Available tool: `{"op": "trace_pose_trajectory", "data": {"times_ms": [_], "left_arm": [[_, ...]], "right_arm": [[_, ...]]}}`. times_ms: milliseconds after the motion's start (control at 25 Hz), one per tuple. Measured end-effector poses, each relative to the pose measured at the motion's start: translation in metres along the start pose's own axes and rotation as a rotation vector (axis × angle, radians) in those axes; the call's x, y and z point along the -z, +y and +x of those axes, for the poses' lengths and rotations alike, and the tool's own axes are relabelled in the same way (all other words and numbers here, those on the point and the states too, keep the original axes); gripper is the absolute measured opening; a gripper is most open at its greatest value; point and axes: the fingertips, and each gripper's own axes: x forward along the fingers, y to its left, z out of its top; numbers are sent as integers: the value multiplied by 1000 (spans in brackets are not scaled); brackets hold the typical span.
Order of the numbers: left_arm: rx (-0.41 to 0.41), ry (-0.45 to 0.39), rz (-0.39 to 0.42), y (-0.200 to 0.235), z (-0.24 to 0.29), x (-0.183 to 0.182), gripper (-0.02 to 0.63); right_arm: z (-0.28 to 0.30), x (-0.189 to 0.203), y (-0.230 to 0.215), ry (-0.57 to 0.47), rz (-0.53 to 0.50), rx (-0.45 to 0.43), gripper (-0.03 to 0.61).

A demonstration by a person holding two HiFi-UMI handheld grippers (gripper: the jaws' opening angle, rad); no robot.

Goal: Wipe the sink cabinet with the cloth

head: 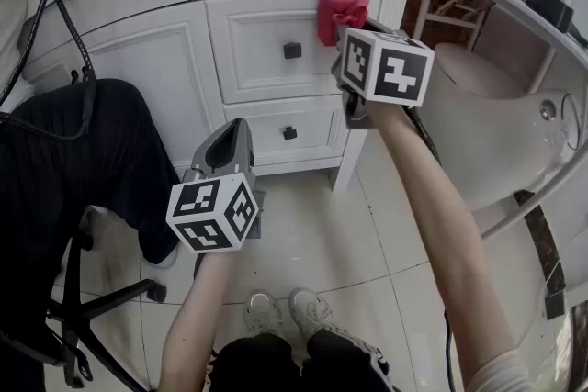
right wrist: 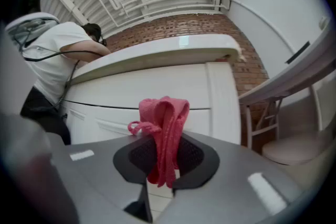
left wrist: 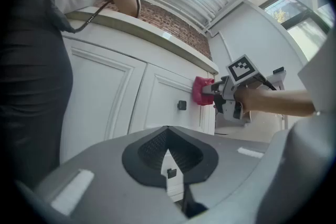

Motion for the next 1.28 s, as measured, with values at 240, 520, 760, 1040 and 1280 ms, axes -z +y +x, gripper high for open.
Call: {"op": "trace_pose_trajectory", "data": {"times_ms": [240,520,760,1040,1280], "left_arm": [[8,3,27,-20,5,-1,15],[-78,17,33,8,2,11,15],[-124,84,25,27,-9,44,14],[-146,95,6,47,-17,50,15],[-109,68,2,24,-7,43,15]], "right_arm": [[-23,8,-95,52,23,212,60],[-26,34,98,2,93,-213,60],[13,90,211,106,-32,-388,61],[-6,76,97,51,74,-177,61],[-14,95,-23,101,90,44,61]]}}
